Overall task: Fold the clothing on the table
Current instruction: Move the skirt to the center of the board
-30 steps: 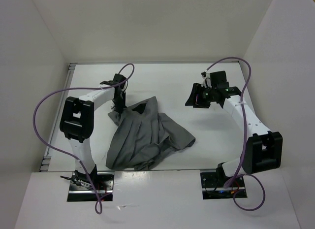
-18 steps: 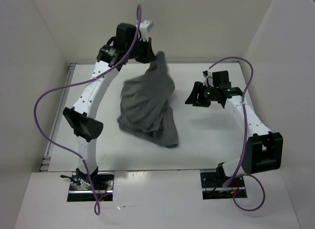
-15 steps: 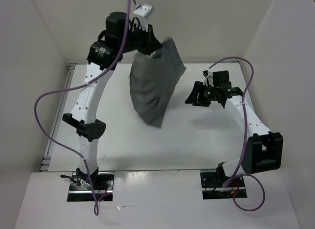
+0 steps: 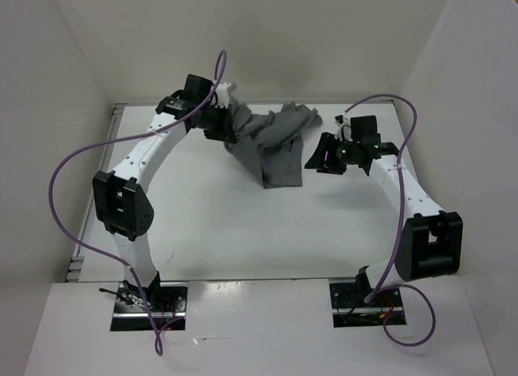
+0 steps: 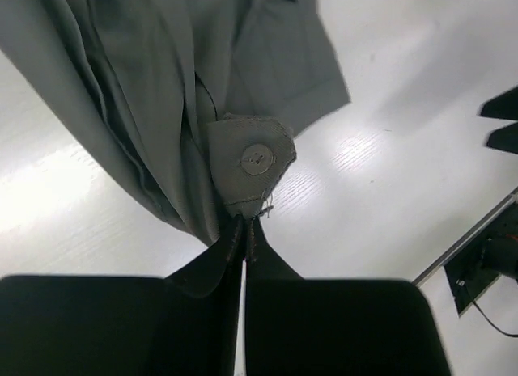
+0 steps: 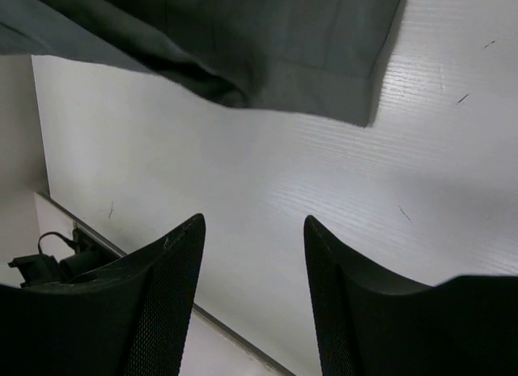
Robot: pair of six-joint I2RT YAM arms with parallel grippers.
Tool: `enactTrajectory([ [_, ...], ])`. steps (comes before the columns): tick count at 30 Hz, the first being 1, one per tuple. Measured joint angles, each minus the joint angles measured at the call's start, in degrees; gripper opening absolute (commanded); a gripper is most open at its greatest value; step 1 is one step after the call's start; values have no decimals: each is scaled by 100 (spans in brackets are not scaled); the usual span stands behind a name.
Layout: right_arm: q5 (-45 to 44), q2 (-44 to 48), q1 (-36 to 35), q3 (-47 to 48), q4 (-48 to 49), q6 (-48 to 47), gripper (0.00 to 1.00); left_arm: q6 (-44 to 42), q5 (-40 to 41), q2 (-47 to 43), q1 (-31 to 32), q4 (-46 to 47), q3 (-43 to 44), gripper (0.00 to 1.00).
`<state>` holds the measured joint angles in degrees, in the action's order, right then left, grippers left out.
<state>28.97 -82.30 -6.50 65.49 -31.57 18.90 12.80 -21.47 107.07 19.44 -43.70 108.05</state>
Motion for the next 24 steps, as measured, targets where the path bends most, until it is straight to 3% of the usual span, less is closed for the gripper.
enactTrajectory([
  [5, 46, -26, 17, 0, 37, 92, 58, 87, -138, -107, -299, 166, -142, 0],
  [11, 35, -35, 17, 0, 76, 188, 58, -101, -643, -280, -214, 170, -35, 0],
  [16, -146, 61, 20, -44, 79, 251, 58, -557, -1661, -374, 170, -26, 188, 0],
  [24, -925, 922, 31, -240, 251, 494, 58, -483, -2730, -1639, 210, 146, 957, 0],
])
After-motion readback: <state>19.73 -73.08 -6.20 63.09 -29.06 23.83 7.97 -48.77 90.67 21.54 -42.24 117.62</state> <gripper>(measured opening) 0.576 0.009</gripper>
